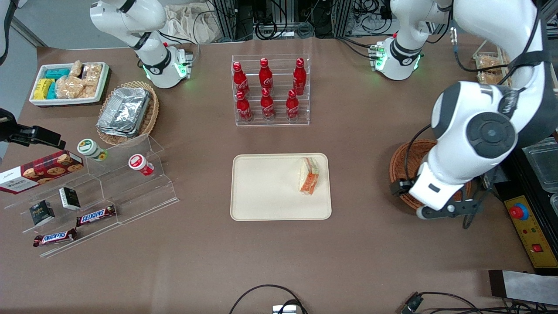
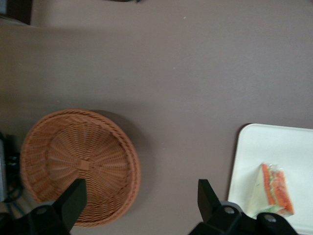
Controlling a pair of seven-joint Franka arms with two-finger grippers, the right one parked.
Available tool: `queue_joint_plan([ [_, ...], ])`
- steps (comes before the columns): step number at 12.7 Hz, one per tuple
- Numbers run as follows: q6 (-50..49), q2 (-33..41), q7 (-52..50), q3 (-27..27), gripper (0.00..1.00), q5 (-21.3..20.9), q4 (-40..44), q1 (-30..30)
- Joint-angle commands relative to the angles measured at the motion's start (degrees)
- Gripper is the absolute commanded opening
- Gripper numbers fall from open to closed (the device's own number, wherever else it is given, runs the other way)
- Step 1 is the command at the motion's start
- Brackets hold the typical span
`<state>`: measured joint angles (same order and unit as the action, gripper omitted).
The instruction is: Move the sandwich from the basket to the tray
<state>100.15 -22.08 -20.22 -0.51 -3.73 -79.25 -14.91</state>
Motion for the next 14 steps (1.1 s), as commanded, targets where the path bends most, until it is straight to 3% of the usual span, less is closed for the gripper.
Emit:
queue_joint_plan([
  [1, 0.13, 5.28, 3.17, -2.12, 1.0, 1.97, -5.47, 0.49],
  [4, -0.13, 7.48, 8.24, -0.1, 1.0, 3.03, -6.62, 6.2],
  [14, -3.98, 20.31, 14.33, -0.19, 1.0, 2.5, -14.36, 8.85],
])
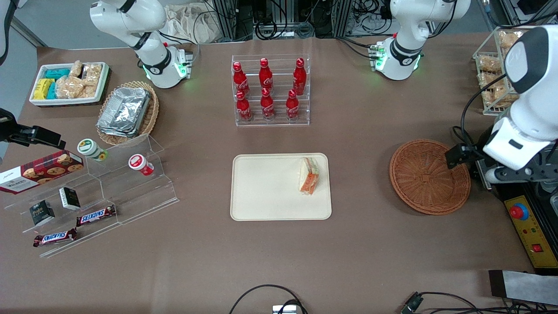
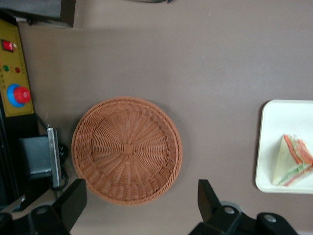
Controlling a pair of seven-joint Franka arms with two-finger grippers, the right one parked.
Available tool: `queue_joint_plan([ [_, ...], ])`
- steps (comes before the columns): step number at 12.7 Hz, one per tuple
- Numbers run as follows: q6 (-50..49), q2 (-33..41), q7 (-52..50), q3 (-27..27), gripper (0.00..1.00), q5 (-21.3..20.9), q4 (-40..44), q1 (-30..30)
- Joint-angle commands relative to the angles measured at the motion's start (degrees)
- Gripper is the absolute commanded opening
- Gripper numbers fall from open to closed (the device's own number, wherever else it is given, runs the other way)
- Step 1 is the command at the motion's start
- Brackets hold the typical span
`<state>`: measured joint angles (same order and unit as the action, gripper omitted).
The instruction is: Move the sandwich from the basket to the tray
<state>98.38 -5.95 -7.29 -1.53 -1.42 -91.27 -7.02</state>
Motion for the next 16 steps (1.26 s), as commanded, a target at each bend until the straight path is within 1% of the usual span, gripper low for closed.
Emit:
queue_joint_plan([
  [1, -3.44, 5.49, 2.19, 0.74, 1.0, 0.1, -2.25, 1.04],
  [5, -7.93, 8.75, 2.64, 0.74, 1.0, 0.27, -1.81, 1.74],
  [8, -11.01, 8.23, 2.64, 0.74, 1.0, 0.45, 1.96, 1.83],
  [16, -12.06, 8.32, 2.64, 0.74, 1.0, 0.72, 1.97, 2.27],
])
